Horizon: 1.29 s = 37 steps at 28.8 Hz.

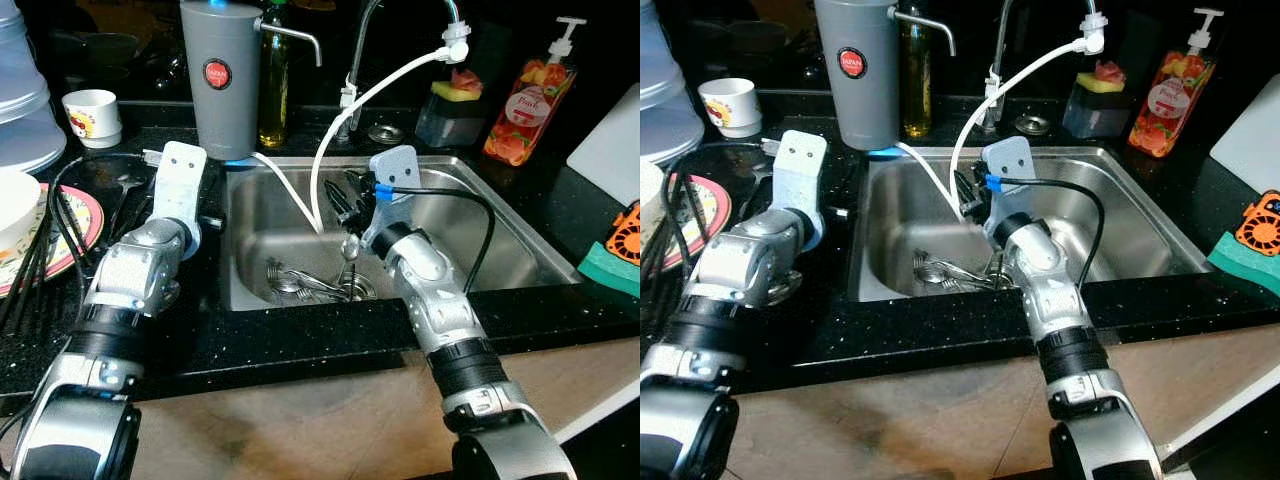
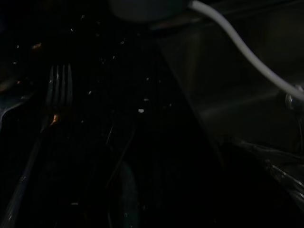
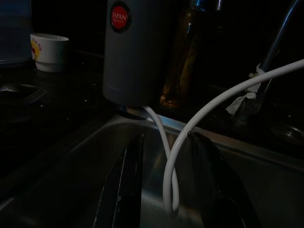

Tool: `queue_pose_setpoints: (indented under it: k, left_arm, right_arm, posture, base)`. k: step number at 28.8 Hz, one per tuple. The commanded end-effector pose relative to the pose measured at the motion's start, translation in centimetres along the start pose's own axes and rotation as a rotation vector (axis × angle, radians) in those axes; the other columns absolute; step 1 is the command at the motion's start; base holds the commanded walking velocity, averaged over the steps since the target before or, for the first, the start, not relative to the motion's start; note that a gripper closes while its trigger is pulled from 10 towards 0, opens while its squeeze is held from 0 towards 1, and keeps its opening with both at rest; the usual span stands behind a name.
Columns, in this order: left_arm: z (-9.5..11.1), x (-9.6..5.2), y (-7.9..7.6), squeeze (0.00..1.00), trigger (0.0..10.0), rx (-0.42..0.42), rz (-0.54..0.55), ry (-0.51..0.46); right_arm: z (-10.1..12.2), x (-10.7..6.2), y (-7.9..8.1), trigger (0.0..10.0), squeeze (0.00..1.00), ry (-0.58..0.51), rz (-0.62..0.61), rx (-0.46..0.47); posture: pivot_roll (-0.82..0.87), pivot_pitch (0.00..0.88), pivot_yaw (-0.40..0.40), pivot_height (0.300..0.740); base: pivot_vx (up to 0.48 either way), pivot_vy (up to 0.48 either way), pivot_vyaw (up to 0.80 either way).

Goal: Kitchen organization

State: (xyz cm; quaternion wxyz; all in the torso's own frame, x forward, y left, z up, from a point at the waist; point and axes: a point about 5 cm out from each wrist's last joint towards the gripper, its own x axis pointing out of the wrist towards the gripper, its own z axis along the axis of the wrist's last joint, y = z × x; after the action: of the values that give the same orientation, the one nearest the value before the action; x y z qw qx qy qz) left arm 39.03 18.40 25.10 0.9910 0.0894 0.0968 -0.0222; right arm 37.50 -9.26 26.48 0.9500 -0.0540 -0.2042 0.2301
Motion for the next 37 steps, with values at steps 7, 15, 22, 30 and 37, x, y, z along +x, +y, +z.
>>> queue_pose_setpoints:
  k: [7,15,22,30,37]
  left_arm:
    - [-1.0,1.2,0.0,0.0,10.0,0.051,-0.028,0.079]
    - [-0.6,1.5,-0.3,0.0,9.7,0.097,-0.079,0.077]
    - [-0.8,1.7,-0.2,0.0,0.0,0.096,-0.086,0.096]
    - [-1.3,1.7,0.2,0.0,0.0,0.065,-0.082,0.135]
    - [-1.0,1.7,0.8,0.0,0.0,0.037,-0.039,0.123]
  right_arm:
    - [0.4,-0.3,0.3,10.0,0.0,0.011,0.005,-0.006]
    - [0.7,-0.5,0.3,10.0,0.0,0.018,0.0,0.006]
    - [0.8,-0.6,0.3,10.0,0.0,0.025,0.004,-0.003]
    - [1.0,-0.6,0.4,10.0,0.0,0.031,0.013,-0.008]
    - [1.0,-0.6,0.5,10.0,0.0,0.037,0.013,0.002]
  posture:
    - [-0.03,0.119,-0.045,0.74]
    - [-0.03,0.115,-0.043,0.74]
    - [-0.03,0.106,-0.043,0.74]
    - [-0.02,0.097,-0.047,0.74]
    - [-0.02,0.098,-0.046,0.74]
  base:
    - [0.0,0.0,0.0]
    - [0.0,0.0,0.0]
    - [0.0,0.0,0.0]
    - [0.0,0.0,0.0]
    - [0.0,0.0,0.0]
